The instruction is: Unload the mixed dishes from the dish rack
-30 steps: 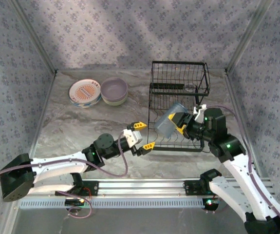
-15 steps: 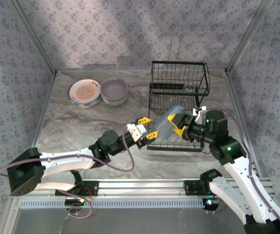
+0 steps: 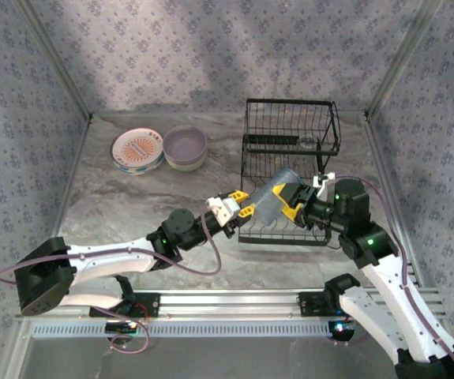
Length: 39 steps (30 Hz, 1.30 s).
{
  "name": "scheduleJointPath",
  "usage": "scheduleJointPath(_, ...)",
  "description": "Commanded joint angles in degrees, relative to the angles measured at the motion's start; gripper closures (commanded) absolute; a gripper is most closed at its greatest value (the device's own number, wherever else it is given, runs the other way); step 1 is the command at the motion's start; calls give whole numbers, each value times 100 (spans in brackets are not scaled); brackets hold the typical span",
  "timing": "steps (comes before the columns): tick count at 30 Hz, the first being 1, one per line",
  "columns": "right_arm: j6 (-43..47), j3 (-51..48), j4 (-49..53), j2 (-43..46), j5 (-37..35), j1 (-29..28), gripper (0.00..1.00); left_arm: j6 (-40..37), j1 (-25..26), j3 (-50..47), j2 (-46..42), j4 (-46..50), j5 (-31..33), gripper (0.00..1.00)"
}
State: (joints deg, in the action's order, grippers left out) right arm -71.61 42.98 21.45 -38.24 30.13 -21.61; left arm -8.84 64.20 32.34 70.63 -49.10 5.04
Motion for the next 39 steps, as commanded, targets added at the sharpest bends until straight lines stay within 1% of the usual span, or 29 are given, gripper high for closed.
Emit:
scheduleJointPath(1, -54, -26, -276, 80, 143, 25, 64, -76, 31, 229, 46, -72, 129, 69)
scheduleJointPath(13, -73, -119, -390, 91, 138, 18, 63, -127, 35, 379, 187, 50, 166, 79)
scheduleJointPath(16, -76, -154, -407, 93, 177, 20, 63, -101, 31, 387, 197, 73, 202, 88)
scheduleJointPath(19, -81, -191, -465, 93, 204, 18, 63, -83, 31, 420, 179, 204, 198, 100)
scheduleJointPath(22, -76, -211, -503, 96, 219, 16, 59, -74, 40, 475, 164, 409, 186, 100)
scheduleJointPath(26, -72, -194, -610, 97, 187, 24, 47, -14, 39, 466, 127, 413, 241, 100)
scheduleJointPath(29, -63, -176, -692, 100, 142, 21, 36, 19, 39, 467, 105, 410, 304, 100)
scheduleJointPath(32, -44, -205, -633, 110, 117, 12, 20, 75, 39, 458, 108, 373, 383, 100)
scheduleJointPath(34, -45, -204, -724, 115, 92, 12, 0, 132, 37, 442, 96, 358, 424, 100)
scheduleJointPath(39, 33, -126, -462, 225, -74, 15, 0, 239, 31, 440, 63, 396, 582, 100)
